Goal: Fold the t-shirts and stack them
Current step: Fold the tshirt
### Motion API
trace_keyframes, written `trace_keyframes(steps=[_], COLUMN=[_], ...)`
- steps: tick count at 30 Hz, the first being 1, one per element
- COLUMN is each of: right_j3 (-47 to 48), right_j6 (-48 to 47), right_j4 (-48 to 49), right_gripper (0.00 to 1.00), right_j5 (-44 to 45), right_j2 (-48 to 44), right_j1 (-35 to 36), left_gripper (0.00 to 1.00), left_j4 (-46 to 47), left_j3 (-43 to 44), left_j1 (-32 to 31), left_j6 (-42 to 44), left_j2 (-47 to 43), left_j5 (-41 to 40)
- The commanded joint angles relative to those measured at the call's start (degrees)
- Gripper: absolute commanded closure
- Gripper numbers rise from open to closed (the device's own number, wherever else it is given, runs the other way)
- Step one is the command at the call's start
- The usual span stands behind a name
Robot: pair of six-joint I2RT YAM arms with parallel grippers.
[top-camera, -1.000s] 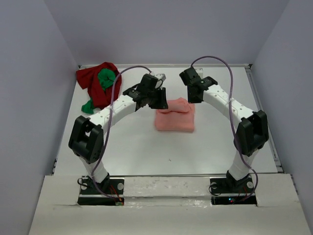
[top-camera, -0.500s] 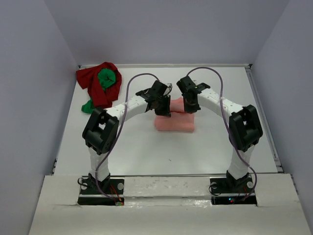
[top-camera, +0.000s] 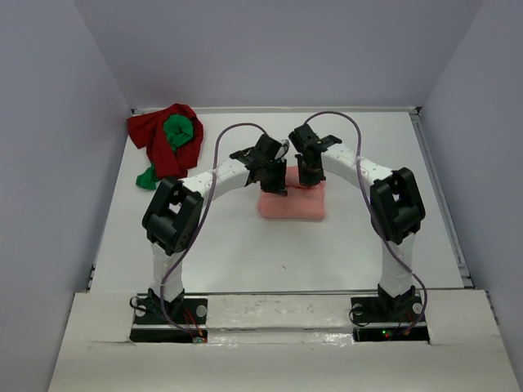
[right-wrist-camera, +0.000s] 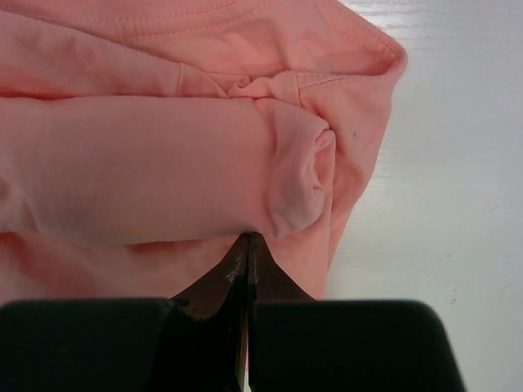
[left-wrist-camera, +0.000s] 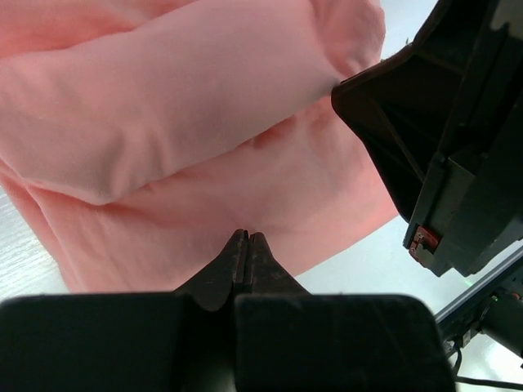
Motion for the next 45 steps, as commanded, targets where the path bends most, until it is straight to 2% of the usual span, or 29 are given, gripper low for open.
trace_keyframes(steps=[1,8,17,24,37,45], right_j3=[1.07,1.16,1.60,2.56,15.48,22.07], right_j6=[0.20,0.64,2.39,2.13,-0.94,-3.23], right_j4=[1.68,1.85,0.18,0.45,-0.52,-2.54], right_gripper=[1.00,1.00,1.00,1.00,1.00,1.00], right_j5=[-1.32,-0.53,0.70,1.58,10.36,15.03], right_j2=[-0.68,1.26,-0.85,2.48,13.91,14.70], right_j1=[0.35,1.57,5.27,5.88,5.36,4.83], left_gripper=[1.00,1.00,1.00,1.00,1.00,1.00], left_j4=[0.91,1.78,2.66,2.58,5.21,9.08], left_j3=[1.26,-0.05,-0.93,-1.37,-5.59,-10.77], left_j1=[0.21,0.21,0.12,0.03,-1.11,-2.17], left_j6=[0.14,-0.04,-0.39,-0.30,-1.88,-3.46], left_j2=[-0.63,0.16,0.42,0.60,1.48,2.53], left_j5=[1.67,2.38,3.43,3.70,5.19,6.95])
